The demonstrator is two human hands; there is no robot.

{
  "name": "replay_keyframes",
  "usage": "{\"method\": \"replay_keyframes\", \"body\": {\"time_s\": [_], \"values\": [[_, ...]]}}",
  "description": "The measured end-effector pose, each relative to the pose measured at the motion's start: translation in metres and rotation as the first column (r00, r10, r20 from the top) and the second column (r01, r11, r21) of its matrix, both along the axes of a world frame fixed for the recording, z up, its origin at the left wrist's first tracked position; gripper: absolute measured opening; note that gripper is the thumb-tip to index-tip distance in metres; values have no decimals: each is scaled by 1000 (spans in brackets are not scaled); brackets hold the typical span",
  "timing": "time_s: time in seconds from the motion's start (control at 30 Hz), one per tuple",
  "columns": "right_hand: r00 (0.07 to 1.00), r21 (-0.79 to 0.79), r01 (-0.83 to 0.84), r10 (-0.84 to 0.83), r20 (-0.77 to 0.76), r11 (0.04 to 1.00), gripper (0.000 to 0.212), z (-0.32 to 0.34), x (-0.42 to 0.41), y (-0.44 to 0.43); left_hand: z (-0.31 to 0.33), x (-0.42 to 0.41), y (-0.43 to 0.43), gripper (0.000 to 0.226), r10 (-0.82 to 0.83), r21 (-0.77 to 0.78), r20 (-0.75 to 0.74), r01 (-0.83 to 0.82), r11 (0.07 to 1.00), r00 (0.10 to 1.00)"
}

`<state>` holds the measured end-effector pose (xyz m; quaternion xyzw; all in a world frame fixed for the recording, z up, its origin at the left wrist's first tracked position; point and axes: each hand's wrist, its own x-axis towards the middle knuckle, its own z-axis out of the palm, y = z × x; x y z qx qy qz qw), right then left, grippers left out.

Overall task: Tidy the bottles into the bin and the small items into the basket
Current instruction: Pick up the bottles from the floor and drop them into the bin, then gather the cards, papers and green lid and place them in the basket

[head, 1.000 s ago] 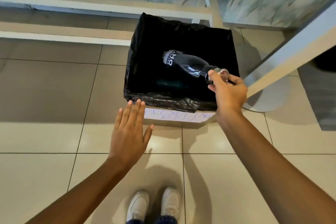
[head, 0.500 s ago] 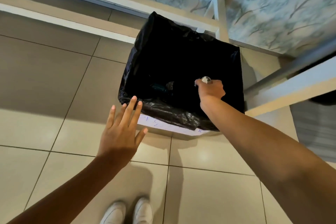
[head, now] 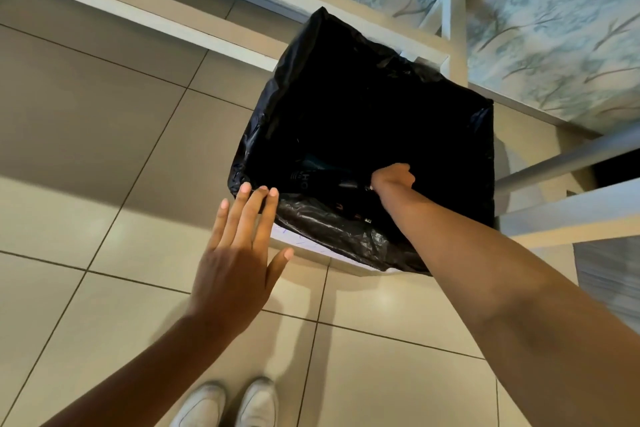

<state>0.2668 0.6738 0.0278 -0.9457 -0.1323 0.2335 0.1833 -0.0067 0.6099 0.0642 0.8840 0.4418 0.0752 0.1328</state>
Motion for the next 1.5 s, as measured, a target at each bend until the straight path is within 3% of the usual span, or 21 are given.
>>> {"method": "replay_keyframes", "body": {"time_s": [0.1, 0.23, 0.3, 0.43, 0.6, 0.8, 1.0, 1.3, 1.5], "values": [[957, -51, -227, 232, 171, 973, 49, 7, -4, -2, 0, 2, -1, 68, 22, -20, 12, -22, 1000, 1000], [691, -67, -616, 579, 433, 785, 38, 23, -12, -18, 0, 1, -1, 66, 23, -40, 33, -22, 999, 999], [603, -56, -684, 606, 518, 728, 32, 35, -21, -25, 2, 1, -1, 65, 27, -58, 51, -24, 998, 998], [580, 57, -725, 563, 588, 687, 24, 62, -45, -46, 11, -1, -1, 72, 17, -96, 78, -9, 995, 997], [365, -25, -825, 567, 739, 564, 15, 95, -77, -79, 19, -7, 5, 88, -3, -217, 172, 41, 975, 985], [373, 138, -897, 553, 745, 420, 17, 139, -116, -102, 47, -26, -10, 57, 110, -274, 367, -5, 962, 924], [460, 263, -874, 526, 715, 408, 7, 189, -164, -139, 97, -69, -59, 29, 310, -320, 416, -181, 930, 855], [596, 378, -796, 501, 627, 473, 6, 277, -261, -250, 187, -169, -167, 32, 502, -416, 437, -327, 848, 746], [524, 343, -847, 535, 663, 406, 4, 324, -365, -334, 234, -275, -245, 25, 494, -379, 485, -336, 862, 721]]}}
